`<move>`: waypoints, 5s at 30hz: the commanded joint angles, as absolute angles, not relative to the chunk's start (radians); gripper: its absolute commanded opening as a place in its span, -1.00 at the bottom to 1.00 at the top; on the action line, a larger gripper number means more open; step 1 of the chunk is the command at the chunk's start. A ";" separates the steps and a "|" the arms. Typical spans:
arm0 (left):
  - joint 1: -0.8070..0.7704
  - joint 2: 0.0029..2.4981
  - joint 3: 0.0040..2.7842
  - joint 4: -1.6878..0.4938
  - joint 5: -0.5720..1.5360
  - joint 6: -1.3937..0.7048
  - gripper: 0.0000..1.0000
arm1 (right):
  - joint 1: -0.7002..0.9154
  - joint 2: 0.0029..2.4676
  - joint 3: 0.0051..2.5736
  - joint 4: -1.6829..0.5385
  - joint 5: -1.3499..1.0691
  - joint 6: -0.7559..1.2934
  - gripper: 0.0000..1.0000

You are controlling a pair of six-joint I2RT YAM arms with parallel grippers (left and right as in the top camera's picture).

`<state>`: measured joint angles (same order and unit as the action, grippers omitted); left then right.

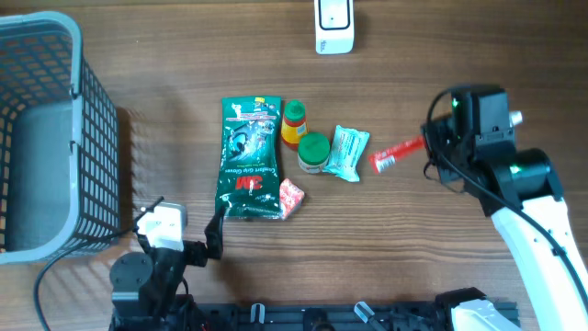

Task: Scan the item barcode
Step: 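Lift the red packet with right gripper and carry it to the scanner, then hold the red packet under the white scanner with right gripper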

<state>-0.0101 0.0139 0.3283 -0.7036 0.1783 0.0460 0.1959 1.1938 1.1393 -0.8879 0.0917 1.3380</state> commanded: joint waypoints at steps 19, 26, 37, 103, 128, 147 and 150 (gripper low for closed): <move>-0.004 0.007 0.327 -0.944 0.194 0.040 1.00 | 0.199 1.757 1.131 0.417 -0.258 0.801 -0.92; -0.004 0.007 0.327 -0.944 0.194 0.040 1.00 | 0.199 1.977 1.138 0.949 -0.282 0.798 -0.92; -0.004 0.007 0.327 -0.944 0.194 0.040 1.00 | 0.187 2.387 1.577 1.036 -0.315 0.879 -0.91; -0.004 0.007 0.327 -0.944 0.194 0.040 1.00 | 0.085 2.627 2.024 1.468 -1.149 1.029 -0.92; -0.004 0.007 0.327 -0.944 0.194 0.040 1.00 | 0.058 2.543 2.017 1.655 -1.610 2.071 -0.91; -0.004 0.007 0.327 -0.944 0.194 0.040 1.00 | 0.073 1.904 1.644 1.652 -1.615 2.069 -0.91; -0.004 0.007 0.327 -0.944 0.194 0.040 1.00 | 0.057 1.837 1.499 1.652 -1.613 2.044 -0.91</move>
